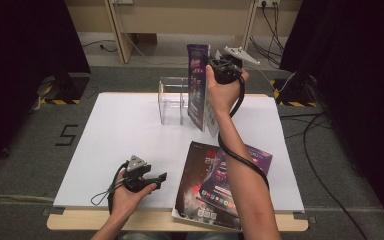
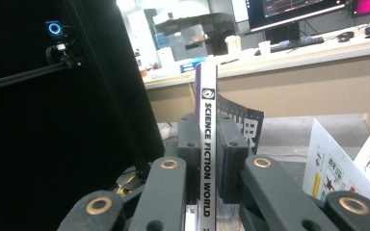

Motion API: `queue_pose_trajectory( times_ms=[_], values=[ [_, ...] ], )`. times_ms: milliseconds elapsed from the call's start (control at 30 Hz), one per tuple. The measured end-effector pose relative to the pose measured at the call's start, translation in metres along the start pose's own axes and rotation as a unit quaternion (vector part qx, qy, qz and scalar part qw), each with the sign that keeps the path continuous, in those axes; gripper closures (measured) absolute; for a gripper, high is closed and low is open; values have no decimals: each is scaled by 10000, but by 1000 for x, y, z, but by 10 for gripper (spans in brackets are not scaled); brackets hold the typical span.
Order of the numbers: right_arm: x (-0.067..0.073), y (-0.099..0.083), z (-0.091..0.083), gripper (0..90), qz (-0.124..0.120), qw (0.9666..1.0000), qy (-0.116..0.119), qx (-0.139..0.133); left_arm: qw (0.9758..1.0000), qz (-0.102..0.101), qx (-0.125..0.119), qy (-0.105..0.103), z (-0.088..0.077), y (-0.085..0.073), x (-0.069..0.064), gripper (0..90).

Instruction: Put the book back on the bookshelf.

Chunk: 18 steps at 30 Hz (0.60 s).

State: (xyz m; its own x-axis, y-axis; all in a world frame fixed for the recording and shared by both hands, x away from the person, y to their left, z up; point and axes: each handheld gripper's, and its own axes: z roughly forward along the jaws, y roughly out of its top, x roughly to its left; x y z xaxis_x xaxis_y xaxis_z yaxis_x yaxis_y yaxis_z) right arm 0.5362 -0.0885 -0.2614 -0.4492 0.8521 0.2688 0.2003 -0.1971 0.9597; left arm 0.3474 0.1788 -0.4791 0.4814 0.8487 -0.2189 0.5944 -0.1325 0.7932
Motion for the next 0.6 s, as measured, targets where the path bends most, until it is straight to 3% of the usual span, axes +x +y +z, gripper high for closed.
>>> queue_pose_trajectory(
  times_ms=[333,600],
  values=[
    [-5,-5,15,831,-2,9999,-107,-40,10000,2,6,-27,1,-1,0,274],
    [-14,-28,25,829,-97,9996,-229,162,10000,-14,32,-48,1,-2,2,274]
  ],
)
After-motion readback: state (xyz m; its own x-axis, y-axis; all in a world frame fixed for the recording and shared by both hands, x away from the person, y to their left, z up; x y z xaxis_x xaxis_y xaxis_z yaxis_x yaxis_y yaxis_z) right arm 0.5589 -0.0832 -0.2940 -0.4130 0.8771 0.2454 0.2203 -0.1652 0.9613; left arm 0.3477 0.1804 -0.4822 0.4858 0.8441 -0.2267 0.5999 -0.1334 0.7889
